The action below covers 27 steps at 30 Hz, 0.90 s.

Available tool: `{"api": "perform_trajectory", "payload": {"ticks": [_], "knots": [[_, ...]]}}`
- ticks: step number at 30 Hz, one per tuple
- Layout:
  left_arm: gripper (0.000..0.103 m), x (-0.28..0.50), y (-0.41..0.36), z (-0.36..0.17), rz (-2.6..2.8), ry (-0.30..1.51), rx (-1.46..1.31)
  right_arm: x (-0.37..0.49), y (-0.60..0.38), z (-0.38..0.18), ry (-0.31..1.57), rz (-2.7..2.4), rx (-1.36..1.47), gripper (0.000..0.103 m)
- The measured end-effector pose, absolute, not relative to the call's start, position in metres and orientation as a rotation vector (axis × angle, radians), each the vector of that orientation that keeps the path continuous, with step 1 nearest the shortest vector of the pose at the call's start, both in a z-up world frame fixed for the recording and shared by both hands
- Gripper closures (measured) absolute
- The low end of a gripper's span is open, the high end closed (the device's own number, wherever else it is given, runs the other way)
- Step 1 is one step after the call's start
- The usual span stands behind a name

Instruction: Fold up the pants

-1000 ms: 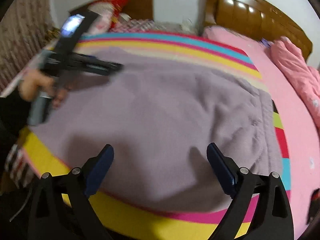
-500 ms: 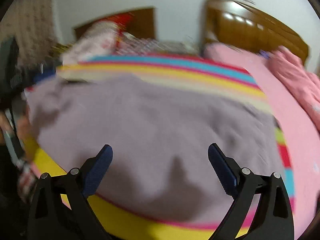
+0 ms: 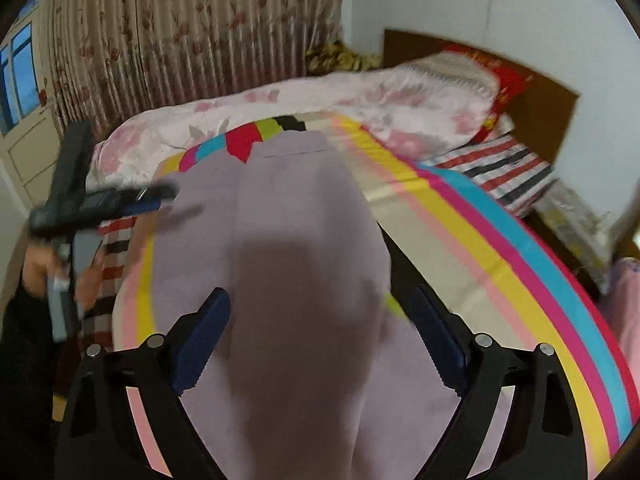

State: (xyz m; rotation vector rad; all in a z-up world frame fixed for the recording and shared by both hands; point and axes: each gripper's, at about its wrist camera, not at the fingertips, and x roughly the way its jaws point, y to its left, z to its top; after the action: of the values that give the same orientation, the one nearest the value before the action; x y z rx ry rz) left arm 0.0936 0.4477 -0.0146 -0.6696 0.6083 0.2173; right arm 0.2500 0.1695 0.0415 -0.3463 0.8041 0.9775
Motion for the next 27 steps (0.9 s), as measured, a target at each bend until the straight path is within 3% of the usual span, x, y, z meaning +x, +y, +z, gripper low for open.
{"api": "perform_trajectory", "payload": {"ticks": [2, 4, 5, 9, 10, 15, 19, 20, 21, 22, 23, 27], "knots": [[0.013, 0.096, 0.451, -0.023, 0.204, 0.645, -0.66, 0.291, 0.174, 0.038, 0.849, 0.94, -0.259, 0.022], [0.032, 0.101, 0.457, -0.034, 0.232, 0.698, -0.651, 0.308, 0.182, 0.037, 0.872, 0.935, -0.22, 0.023], [0.048, 0.102, 0.46, -0.039, 0.233, 0.719, -0.665, 0.313, 0.191, 0.035, 0.88, 0.947, -0.209, 0.023], [0.085, 0.1, 0.47, -0.051, 0.273, 0.752, -0.629, 0.283, 0.249, 0.03, 0.844, 1.083, -0.355, 0.041], [0.091, 0.101, 0.475, -0.055, 0.278, 0.758, -0.63, 0.269, 0.265, 0.027, 0.838, 1.112, -0.407, 0.049], [0.098, 0.092, 0.491, -0.07, 0.25, 0.74, -0.72, 0.234, 0.323, 0.0, 0.829, 1.17, -0.611, 0.059], [0.1, 0.088, 0.491, -0.066, 0.246, 0.746, -0.723, 0.232, 0.335, -0.014, 0.829, 1.122, -0.665, 0.06], [0.089, 0.085, 0.492, -0.058, 0.234, 0.722, -0.723, 0.23, 0.335, -0.009, 0.812, 1.134, -0.659, 0.06], [0.056, 0.083, 0.496, -0.054, 0.237, 0.697, -0.73, 0.229, 0.337, -0.006, 0.79, 1.153, -0.653, 0.06], [0.039, 0.079, 0.501, -0.048, 0.262, 0.668, -0.741, 0.227, 0.343, -0.002, 0.767, 1.173, -0.643, 0.06], [0.033, 0.072, 0.507, -0.043, 0.307, 0.631, -0.751, 0.228, 0.348, 0.003, 0.753, 1.194, -0.625, 0.06], [0.033, 0.051, 0.525, -0.04, 0.429, 0.529, -0.824, 0.236, 0.4, 0.022, 0.755, 1.311, -0.561, 0.06]]}}
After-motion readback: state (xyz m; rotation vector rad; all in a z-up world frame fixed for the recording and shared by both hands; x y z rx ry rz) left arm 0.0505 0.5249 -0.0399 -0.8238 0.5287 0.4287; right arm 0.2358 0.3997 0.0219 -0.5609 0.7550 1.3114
